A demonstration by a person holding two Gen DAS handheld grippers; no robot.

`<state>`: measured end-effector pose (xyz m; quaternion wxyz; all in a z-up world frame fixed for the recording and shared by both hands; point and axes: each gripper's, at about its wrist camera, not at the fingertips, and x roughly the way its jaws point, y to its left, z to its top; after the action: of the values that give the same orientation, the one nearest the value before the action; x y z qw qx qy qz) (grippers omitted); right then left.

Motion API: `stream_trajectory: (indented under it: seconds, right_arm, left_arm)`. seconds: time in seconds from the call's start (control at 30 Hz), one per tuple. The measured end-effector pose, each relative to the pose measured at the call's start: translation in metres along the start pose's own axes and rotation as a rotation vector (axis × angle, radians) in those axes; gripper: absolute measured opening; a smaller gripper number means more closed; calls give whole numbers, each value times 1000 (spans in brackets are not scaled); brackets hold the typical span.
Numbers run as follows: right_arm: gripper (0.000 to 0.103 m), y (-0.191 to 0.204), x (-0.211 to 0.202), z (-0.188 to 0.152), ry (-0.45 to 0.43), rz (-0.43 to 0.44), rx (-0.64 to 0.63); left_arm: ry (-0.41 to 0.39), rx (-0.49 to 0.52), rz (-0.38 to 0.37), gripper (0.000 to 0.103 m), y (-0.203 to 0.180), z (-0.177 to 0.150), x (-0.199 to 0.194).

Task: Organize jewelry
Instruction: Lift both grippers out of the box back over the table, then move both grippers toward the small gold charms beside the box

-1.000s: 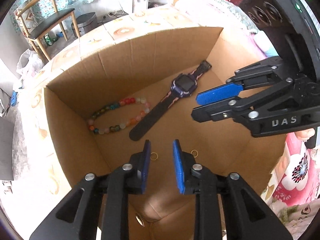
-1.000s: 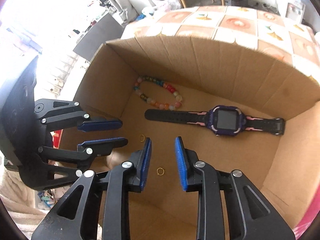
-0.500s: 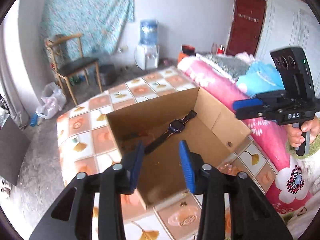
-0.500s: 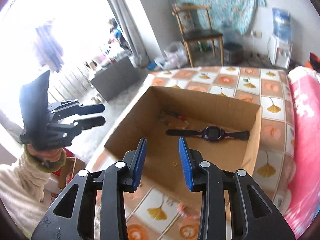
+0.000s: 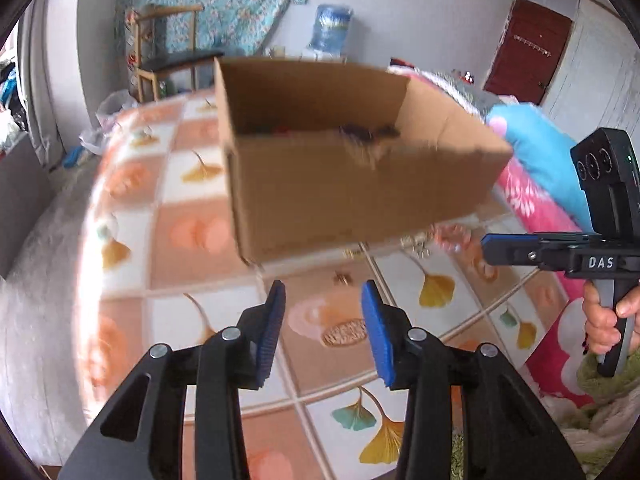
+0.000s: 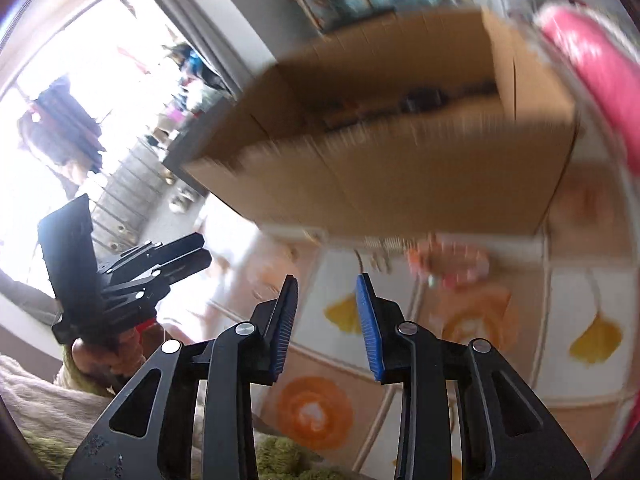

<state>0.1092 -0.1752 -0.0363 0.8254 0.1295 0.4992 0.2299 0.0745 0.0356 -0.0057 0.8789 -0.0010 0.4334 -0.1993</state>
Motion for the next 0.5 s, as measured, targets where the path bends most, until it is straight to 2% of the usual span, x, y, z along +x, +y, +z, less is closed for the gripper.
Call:
stream_trajectory:
  seconds: [0.1,0.23,0.33,0.5]
  right_arm:
    - [27,1,15,-1,17,-81,-21]
    - [26,4,26,4,21,-94,-39]
    - [26,5,36,10,24,-136,-58]
    - [26,8,48,20,29,-195,-74]
  left_arm:
    - [21,36,7,38,-8,-5,16]
    - [17,98,26,38,-20,-3,28]
    - [6,126,33,39,-23,-1,33]
    - [3,138,33,39,-24,1,39]
